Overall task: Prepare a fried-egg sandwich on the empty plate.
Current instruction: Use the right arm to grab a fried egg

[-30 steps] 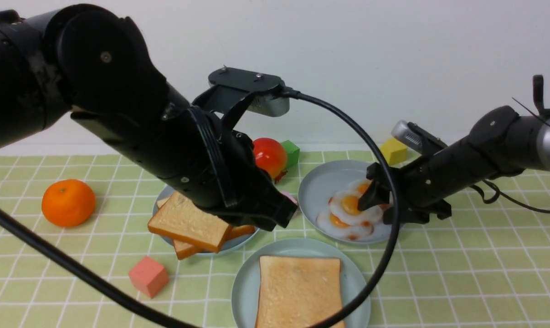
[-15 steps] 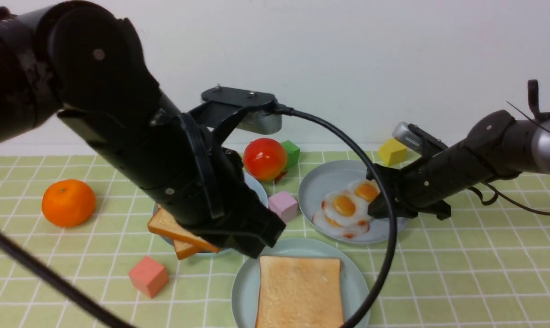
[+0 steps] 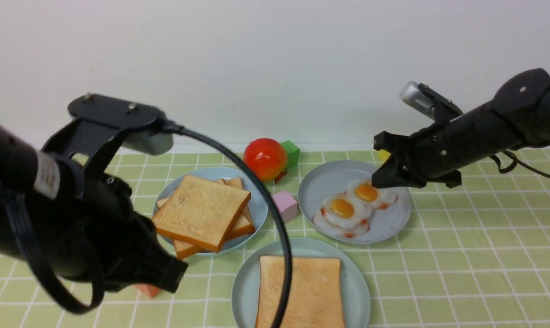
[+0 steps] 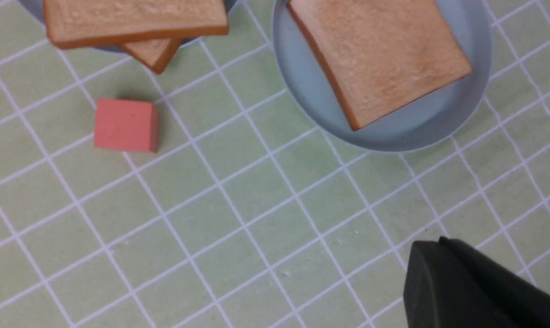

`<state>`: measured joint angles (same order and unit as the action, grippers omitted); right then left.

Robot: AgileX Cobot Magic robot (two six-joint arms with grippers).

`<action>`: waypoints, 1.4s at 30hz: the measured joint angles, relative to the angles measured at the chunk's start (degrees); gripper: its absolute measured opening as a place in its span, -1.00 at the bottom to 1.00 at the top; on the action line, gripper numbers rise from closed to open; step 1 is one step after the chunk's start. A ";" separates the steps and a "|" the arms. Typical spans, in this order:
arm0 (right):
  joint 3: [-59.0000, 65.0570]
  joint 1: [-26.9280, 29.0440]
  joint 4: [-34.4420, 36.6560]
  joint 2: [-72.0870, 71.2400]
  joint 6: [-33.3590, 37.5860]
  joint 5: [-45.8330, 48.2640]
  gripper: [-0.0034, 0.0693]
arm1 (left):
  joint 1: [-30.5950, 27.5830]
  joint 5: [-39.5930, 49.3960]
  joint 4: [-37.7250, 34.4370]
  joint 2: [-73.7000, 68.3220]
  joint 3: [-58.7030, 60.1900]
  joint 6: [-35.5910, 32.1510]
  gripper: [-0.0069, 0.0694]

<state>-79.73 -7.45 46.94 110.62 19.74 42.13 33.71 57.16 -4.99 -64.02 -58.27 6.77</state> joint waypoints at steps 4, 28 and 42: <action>0.00 -0.47 -0.81 0.00 0.20 0.78 -0.89 | 0.00 -2.69 0.92 1.70 3.81 3.49 -0.85; -10.68 -25.28 -61.40 4.93 -33.74 1.94 0.22 | 0.00 -10.56 -4.59 -1.26 4.58 4.11 -0.84; -10.83 -25.57 -61.15 8.56 -35.95 -1.47 0.09 | 0.00 -10.47 -4.25 -1.26 4.58 4.11 -0.83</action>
<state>-90.56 -33.02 -14.21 119.18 -16.21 40.66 33.71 46.69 -9.24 -65.27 -53.69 10.88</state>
